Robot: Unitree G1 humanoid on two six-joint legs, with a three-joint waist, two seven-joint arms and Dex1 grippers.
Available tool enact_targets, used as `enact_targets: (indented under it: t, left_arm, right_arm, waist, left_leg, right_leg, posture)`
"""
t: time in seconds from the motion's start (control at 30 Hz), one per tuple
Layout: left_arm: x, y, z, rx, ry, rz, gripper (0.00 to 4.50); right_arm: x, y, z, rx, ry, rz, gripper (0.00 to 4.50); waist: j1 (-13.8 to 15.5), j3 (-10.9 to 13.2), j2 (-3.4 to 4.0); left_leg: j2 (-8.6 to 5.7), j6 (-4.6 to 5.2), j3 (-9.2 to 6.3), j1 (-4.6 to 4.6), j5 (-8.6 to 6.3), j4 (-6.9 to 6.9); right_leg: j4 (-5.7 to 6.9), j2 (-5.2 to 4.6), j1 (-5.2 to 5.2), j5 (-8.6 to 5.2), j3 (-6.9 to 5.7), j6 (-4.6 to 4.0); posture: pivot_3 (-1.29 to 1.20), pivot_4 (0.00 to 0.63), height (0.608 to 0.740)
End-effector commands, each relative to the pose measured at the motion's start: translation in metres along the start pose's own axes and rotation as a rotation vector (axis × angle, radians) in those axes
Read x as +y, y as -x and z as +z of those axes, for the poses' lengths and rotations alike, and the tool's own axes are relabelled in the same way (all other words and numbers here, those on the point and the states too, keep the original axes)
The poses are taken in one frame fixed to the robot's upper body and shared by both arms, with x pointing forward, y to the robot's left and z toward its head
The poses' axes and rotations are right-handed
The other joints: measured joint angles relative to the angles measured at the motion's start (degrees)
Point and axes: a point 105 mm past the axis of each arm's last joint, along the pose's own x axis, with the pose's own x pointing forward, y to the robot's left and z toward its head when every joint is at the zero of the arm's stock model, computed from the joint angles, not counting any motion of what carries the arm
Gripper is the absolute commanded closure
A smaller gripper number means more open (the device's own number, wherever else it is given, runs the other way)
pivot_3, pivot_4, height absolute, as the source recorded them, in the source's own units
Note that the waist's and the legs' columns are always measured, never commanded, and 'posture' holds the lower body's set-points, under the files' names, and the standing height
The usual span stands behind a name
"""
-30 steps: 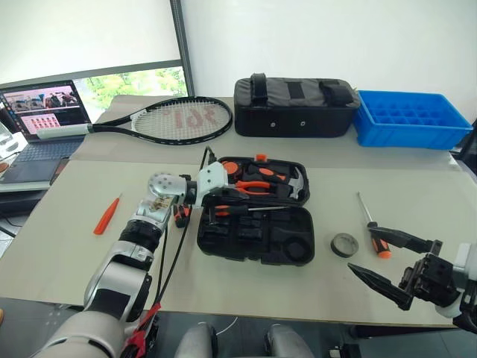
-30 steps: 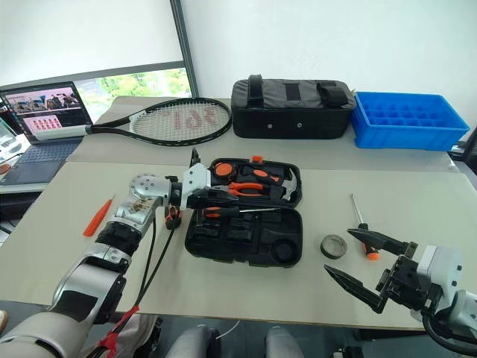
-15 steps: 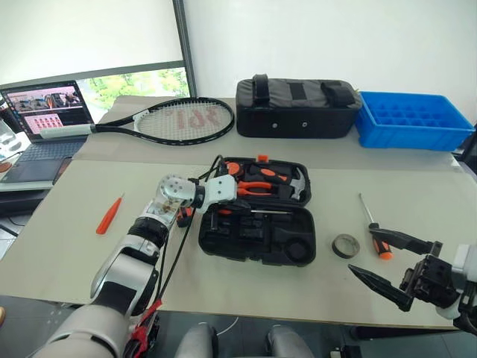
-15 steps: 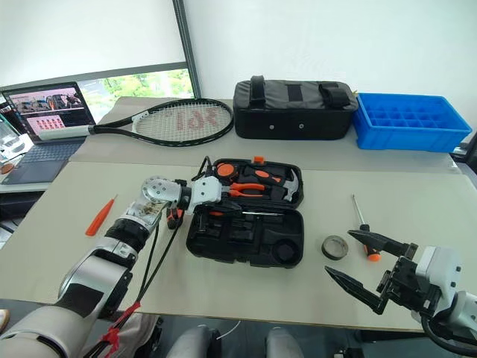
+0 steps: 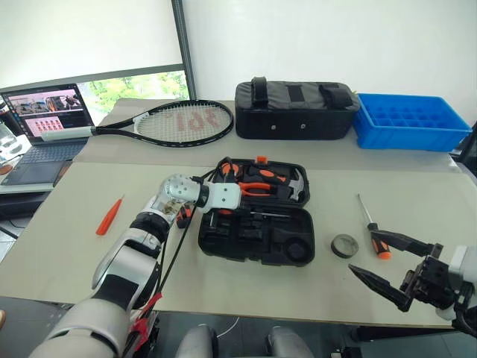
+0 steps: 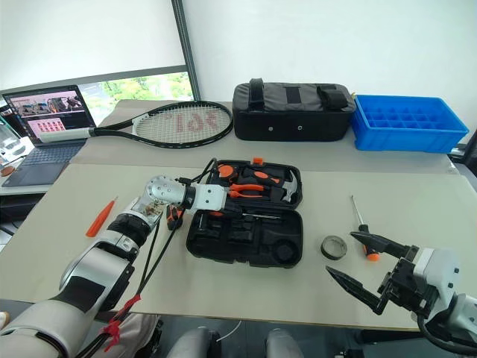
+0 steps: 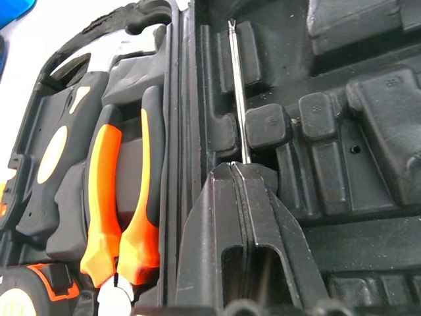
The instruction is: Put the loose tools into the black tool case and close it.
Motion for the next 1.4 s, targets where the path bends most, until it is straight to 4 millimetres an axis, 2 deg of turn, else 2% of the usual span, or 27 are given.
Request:
enact_targets:
  t: [0.03, 0.13, 0.23, 0.4, 0.43, 0.57, 0.6, 0.7, 0.87, 0.97, 1.07, 1.13, 1.27, 1.3, 1.4]
  left_arm:
    - [0.022, 0.014, 0.021, -0.145, 0.115, 0.065, 4.46]
    - [0.037, 0.035, 0.053, -0.326, 0.164, 0.072, 4.46]
    - [0.034, 0.057, 0.072, -0.425, 0.200, 0.010, 3.74]
    - [0.009, 0.085, 0.095, -0.445, 0.245, -0.160, 1.80]
    - [0.006, 0.088, 0.098, -0.436, 0.249, -0.175, 1.54]
    - [-0.002, 0.092, 0.101, -0.386, 0.252, -0.203, 0.04]
    - [-0.004, 0.093, 0.102, -0.373, 0.251, -0.204, 0.04]
    - [-0.007, 0.094, 0.102, -0.335, 0.248, -0.197, 0.00]
    - [-0.011, 0.097, 0.098, -0.306, 0.259, -0.185, 0.00]
    - [-0.012, 0.099, 0.096, -0.296, 0.267, -0.171, 0.00]
    - [-0.012, 0.104, 0.094, -0.296, 0.290, -0.129, 0.00]
    - [-0.012, 0.110, 0.091, -0.286, 0.316, -0.083, 0.00]
    - [-0.018, 0.123, 0.083, -0.262, 0.378, 0.000, 0.00]
    - [-0.021, 0.127, 0.080, -0.253, 0.400, 0.023, 0.00]
    - [-0.031, 0.137, 0.075, -0.226, 0.449, 0.074, 0.00]
  right_arm:
    - [-0.020, 0.000, -0.007, 0.107, -0.010, -0.132, 0.00]
    - [-0.040, 0.004, -0.027, 0.251, -0.001, -0.269, 0.00]
    - [-0.052, 0.004, -0.037, 0.304, -0.012, -0.353, 0.00]
    - [-0.071, 0.005, -0.069, 0.455, -0.126, -0.461, 0.00]
    - [-0.076, 0.006, -0.074, 0.474, -0.151, -0.482, 0.00]
    - [-0.084, 0.001, -0.083, 0.496, -0.213, -0.487, 0.00]
    - [-0.085, -0.001, -0.086, 0.507, -0.230, -0.481, 0.00]
    - [-0.092, 0.000, -0.095, 0.553, -0.265, -0.501, 0.70]
    - [-0.095, -0.001, -0.094, 0.564, -0.256, -0.498, 2.38]
    - [-0.101, -0.002, -0.086, 0.540, -0.224, -0.512, 3.36]
    - [-0.113, -0.016, -0.056, 0.394, -0.089, -0.501, 3.44]
    - [-0.107, -0.031, -0.039, 0.333, 0.000, -0.380, 3.44]
    - [-0.082, -0.060, -0.017, 0.213, 0.136, -0.094, 3.44]
    - [-0.070, -0.070, -0.012, 0.181, 0.170, 0.010, 3.44]
    - [-0.043, -0.089, -0.009, 0.162, 0.245, 0.267, 3.44]
  waist:
    - [-0.12, 0.01, 0.00]
    - [-0.15, 0.06, -0.03]
    - [-0.23, 0.04, 0.01]
    - [-0.84, 0.01, 0.13]
    - [-0.86, 0.02, 0.12]
    - [-0.87, 0.04, 0.11]
    - [-0.78, 0.04, 0.12]
    - [-0.78, 0.04, 0.13]
    - [-0.78, 0.04, 0.11]
    - [-0.77, 0.04, 0.11]
    - [-0.79, 0.05, 0.11]
    - [-1.34, 0.13, 0.23]
    - [-1.96, 0.19, 0.21]
    - [-2.04, 0.20, 0.21]
    - [-2.13, 0.28, 0.27]
  left_leg:
    - [0.00, 0.00, 0.00, -0.01, 0.00, 0.01]
    - [0.01, -0.01, -0.01, -0.19, 0.01, 0.00]
    - [0.00, -0.01, -0.02, -0.21, 0.01, -0.06]
    - [0.03, 0.00, -0.05, -0.16, 0.00, -0.10]
    - [0.02, 0.01, -0.09, -0.16, 0.01, -0.07]
    - [-0.01, 0.01, -0.13, -0.18, 0.02, 0.05]
    - [-0.03, 0.01, -0.15, -0.17, 0.02, 0.05]
    - [-0.05, 0.01, -0.18, -0.16, 0.02, 0.03]
    - [-0.05, 0.01, -0.24, -0.19, 0.02, 0.01]
    - [-0.05, 0.01, -0.24, -0.18, 0.02, 0.01]
    - [-0.05, 0.01, -0.24, -0.19, 0.02, 0.01]
    - [-0.06, 0.01, -0.24, -0.20, 0.02, 0.02]
    - [0.02, 0.02, -0.23, -0.12, 0.01, -0.04]
    - [0.06, 0.02, -0.24, -0.12, 0.01, -0.05]
    - [0.15, 0.01, -0.28, -0.12, 0.01, -0.03]
  right_leg:
    - [0.03, 0.00, -0.08, 0.00, 0.00, 0.00]
    - [0.08, 0.02, -0.28, 0.00, -0.02, -0.01]
    - [0.03, 0.02, -0.29, 0.01, 0.00, -0.07]
    - [0.08, 0.06, -0.24, 0.03, 0.03, -0.26]
    - [0.08, 0.06, -0.23, 0.02, 0.04, -0.26]
    - [0.08, 0.05, -0.16, 0.00, 0.06, -0.22]
    - [0.07, 0.04, -0.14, 0.00, 0.06, -0.21]
    - [0.04, 0.04, -0.11, -0.06, 0.07, -0.12]
    - [0.01, 0.06, -0.12, -0.03, 0.05, -0.16]
    - [-0.01, 0.05, -0.11, -0.04, 0.06, -0.15]
    - [-0.01, 0.05, -0.11, -0.04, 0.05, -0.14]
    - [0.00, 0.05, -0.14, -0.06, 0.09, -0.11]
    - [0.01, 0.10, -0.12, -0.11, 0.10, -0.02]
    - [0.01, 0.15, -0.11, -0.10, 0.09, -0.03]
    - [0.02, 0.24, -0.12, -0.09, 0.11, -0.06]
  posture:
    - [0.00, 0.150, 0.707]
    - [0.00, 0.150, 0.707]
    - [0.00, 0.150, 0.707]
    - [0.00, 0.150, 0.707]
    - [0.00, 0.150, 0.707]
    - [0.00, 0.150, 0.707]
    - [0.00, 0.150, 0.707]
    - [0.00, 0.150, 0.707]
    - [0.00, 0.150, 0.707]
    - [0.00, 0.150, 0.707]
    - [0.00, 0.150, 0.707]
    - [0.00, 0.150, 0.707]
    - [0.00, 0.150, 0.707]
    - [0.00, 0.150, 0.707]
    - [0.00, 0.150, 0.707]
